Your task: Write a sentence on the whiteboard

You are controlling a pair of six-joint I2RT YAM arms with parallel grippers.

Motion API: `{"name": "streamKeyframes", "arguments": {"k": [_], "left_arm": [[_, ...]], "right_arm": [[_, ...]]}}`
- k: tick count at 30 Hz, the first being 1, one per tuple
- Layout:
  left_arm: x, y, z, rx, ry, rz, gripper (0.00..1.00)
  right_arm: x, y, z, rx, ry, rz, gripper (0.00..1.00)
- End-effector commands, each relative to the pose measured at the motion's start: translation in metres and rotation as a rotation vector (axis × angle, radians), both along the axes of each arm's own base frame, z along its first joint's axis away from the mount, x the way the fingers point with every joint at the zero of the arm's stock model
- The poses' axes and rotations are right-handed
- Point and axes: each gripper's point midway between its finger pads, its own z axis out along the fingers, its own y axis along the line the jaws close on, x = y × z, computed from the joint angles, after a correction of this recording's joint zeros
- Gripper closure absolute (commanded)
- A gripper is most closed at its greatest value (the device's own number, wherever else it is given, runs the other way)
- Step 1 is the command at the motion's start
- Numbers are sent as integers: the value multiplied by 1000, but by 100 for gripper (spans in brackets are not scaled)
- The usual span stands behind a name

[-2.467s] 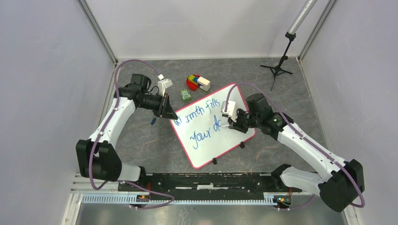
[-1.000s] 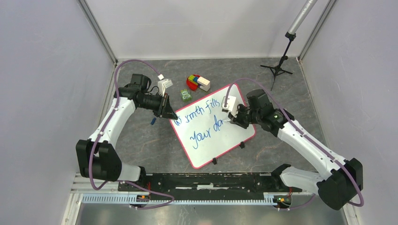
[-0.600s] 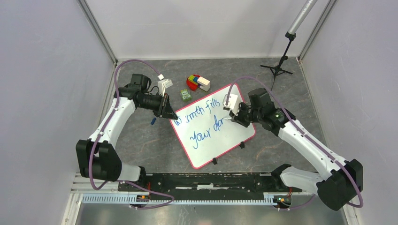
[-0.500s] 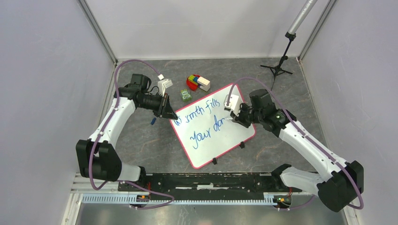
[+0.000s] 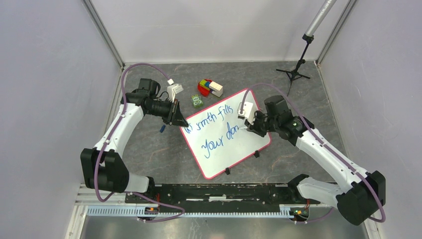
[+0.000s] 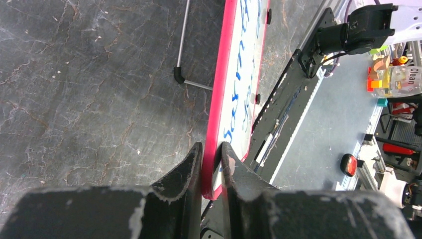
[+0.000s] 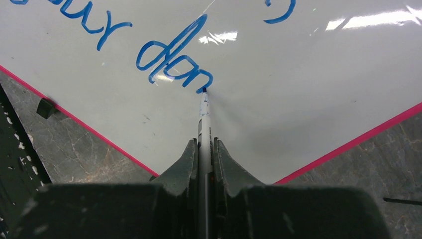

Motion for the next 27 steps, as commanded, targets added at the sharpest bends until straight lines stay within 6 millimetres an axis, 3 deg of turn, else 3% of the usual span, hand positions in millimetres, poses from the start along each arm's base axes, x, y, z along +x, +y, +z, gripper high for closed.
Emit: {"name": "streamKeyframes", "arguments": {"k": [1, 12, 27], "left_arm": [[6, 2, 1, 40, -47, 0, 98], [7, 2, -1, 42, -42, -1, 98], [8, 2, -1, 41, -41, 0, 98]], "right_arm": [[28, -1, 27, -16, -93, -41, 100], [46, -3, 39, -32, -133, -55, 100], [5, -10, 2, -52, -18, 24, 100]]}}
